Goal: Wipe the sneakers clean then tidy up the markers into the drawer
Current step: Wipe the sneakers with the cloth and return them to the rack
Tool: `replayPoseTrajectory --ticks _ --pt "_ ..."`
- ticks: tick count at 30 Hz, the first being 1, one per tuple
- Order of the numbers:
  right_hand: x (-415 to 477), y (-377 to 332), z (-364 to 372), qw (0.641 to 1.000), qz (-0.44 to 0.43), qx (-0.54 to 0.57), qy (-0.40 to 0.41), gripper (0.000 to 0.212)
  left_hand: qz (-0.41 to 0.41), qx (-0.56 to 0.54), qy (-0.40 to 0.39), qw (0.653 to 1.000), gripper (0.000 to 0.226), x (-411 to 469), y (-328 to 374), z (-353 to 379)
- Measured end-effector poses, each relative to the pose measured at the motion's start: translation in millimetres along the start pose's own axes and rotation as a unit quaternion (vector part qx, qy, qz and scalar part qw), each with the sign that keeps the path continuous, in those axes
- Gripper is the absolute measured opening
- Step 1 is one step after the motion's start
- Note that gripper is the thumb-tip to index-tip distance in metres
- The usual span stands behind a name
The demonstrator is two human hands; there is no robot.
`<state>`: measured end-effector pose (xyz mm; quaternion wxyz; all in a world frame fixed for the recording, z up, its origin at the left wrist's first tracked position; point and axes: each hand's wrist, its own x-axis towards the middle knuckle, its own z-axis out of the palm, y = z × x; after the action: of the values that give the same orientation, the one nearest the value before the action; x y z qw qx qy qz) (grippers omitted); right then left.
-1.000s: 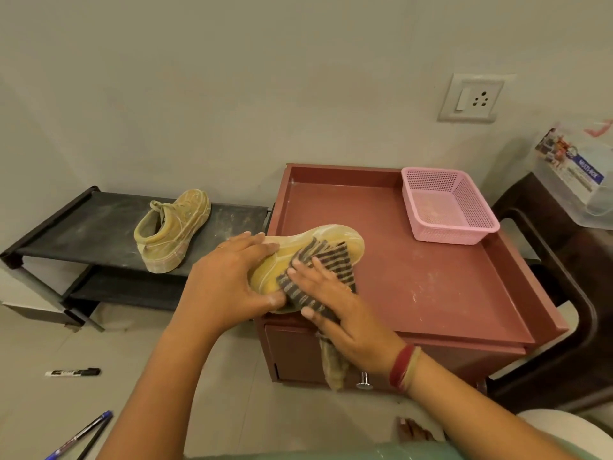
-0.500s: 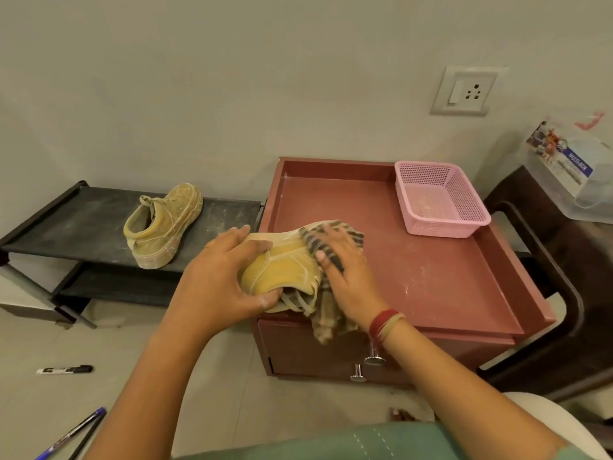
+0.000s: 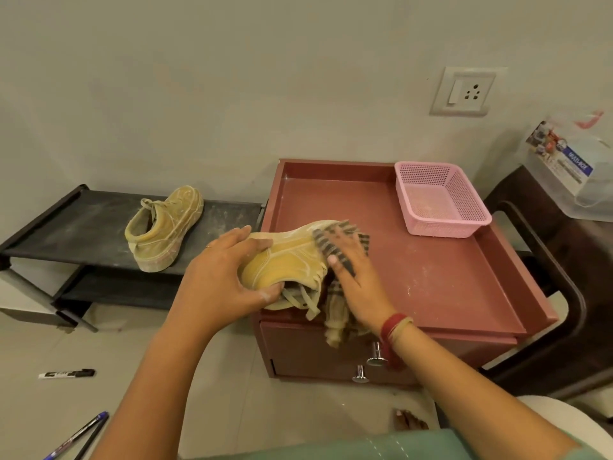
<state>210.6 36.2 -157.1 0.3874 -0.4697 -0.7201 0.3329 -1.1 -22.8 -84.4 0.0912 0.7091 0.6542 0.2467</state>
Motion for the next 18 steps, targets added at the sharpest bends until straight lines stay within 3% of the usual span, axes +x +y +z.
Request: replayPoseTrajectory --ticks 2,6,10,15,18 --pt "5 3 -5 0.997 0.063 0.031 0.042 0.041 -0.002 -0.008 0.002 1.0 0.084 1 -1 0" --pt "-13 2 4 0.998 -0.022 0.007 -0.051 0.043 -0.004 -0.019 0.0 1.0 0.083 2 -4 2" --pt "5 10 -19 0.989 0.134 0.049 0.039 0.044 -0.01 -0.034 0.016 0.999 0.08 5 -4 4" --pt "-15 -9 2 0.997 -0.021 0.048 -0.063 0.04 -0.013 -0.057 0.003 0.998 0.081 5 -8 3" --pt "1 -4 -11 0.998 0.046 0.05 -0.015 0.041 -0.022 -0.077 0.011 0.997 0.081 6 -6 2"
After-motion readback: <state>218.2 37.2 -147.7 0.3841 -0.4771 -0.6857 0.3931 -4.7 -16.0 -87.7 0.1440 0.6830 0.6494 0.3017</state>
